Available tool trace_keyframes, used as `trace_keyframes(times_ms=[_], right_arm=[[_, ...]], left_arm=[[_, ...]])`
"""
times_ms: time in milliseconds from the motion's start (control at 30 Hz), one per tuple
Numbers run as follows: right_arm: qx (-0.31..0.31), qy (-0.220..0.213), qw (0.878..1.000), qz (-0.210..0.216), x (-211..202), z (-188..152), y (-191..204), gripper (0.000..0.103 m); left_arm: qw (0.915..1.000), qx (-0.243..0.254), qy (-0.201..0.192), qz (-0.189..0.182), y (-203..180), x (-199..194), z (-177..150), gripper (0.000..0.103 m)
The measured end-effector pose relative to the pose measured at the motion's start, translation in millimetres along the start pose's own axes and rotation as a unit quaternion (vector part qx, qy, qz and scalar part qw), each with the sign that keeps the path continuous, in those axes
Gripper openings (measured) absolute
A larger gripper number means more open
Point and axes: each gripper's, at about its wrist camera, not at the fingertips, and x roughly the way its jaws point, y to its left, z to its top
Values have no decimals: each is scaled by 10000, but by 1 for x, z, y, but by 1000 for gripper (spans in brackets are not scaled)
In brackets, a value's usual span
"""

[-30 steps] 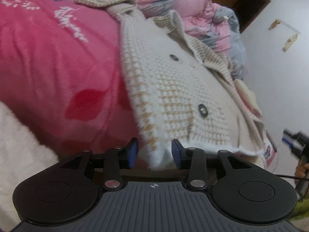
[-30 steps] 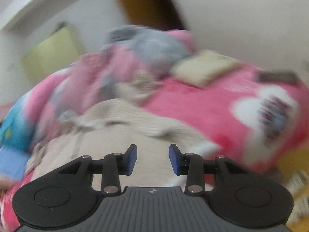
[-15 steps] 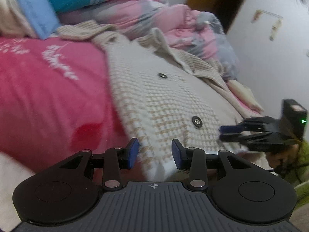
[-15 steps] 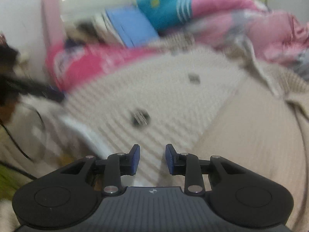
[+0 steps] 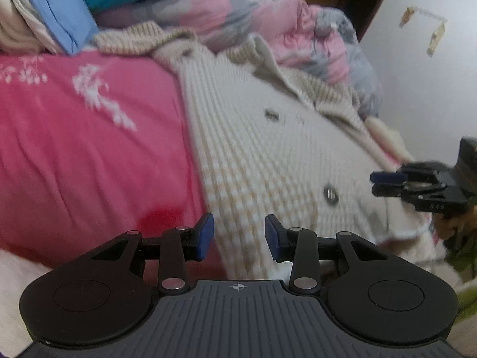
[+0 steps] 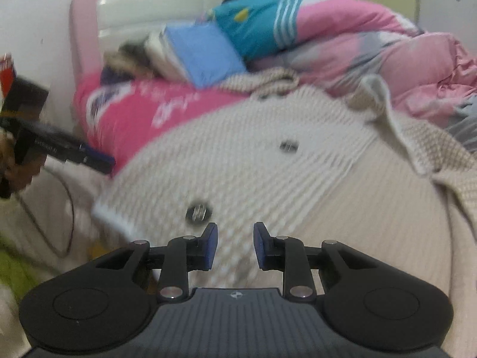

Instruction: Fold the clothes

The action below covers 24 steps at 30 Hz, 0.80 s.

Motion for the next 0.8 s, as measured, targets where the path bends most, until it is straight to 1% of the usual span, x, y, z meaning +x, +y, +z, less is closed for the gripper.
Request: trace_keyframes(times_ms=[67, 133, 200, 233, 300, 367, 433, 467, 533, 567, 633, 667, 733, 800], right_arm=[[78, -45, 10000, -9, 9, 5, -7, 27], [171, 27, 9998, -86, 23, 9, -14, 27], [285, 48, 9994, -203, 33, 18, -22, 27], [354, -23, 9990, -270, 38, 27, -28, 27], [522, -174, 9978, -374, 49, 44, -38, 28], [899, -357, 9948, -313, 64, 60, -53, 28], [1367, -455, 9895, -70, 87, 69, -71, 28], [1581, -454, 9864, 44, 100, 69, -80, 28], [1942, -355, 9801, 208, 127, 64, -95, 28], [2092, -289, 9771, 242, 140, 59, -101, 28], [2304, -204, 9726, 236, 159, 44, -110, 28], [2376, -310, 9704, 315, 161, 38, -113, 27], [2513, -490, 9656, 463, 159, 30, -118, 27], [2681, -575, 9597, 610, 158, 25, -124, 27]], left_arm=[[9999, -43, -161, -43, 3, 10, 18, 37], [9994, -130, -316, -61, 8, 23, 37, 37], [9985, -293, -466, -32, 17, 41, 59, 37], [9980, -305, -560, 35, 22, 51, 72, 38], [9962, -198, -760, 383, 31, 72, 98, 39], [9937, -232, -825, 728, 44, 94, 123, 45], [9887, -630, -871, 1044, 68, 115, 148, 48], [9855, -979, -888, 1065, 84, 122, 157, 50], [9747, -1767, -920, 1018, 116, 135, 172, 54], [9668, -2169, -940, 975, 132, 140, 177, 57], [9506, -2732, -1075, 1011, 154, 146, 185, 63], [9416, -2991, -1150, 1038, 165, 149, 189, 67], [9213, -3501, -1296, 1091, 186, 156, 196, 69], [9002, -3819, -1468, 1494, 195, 160, 198, 70]])
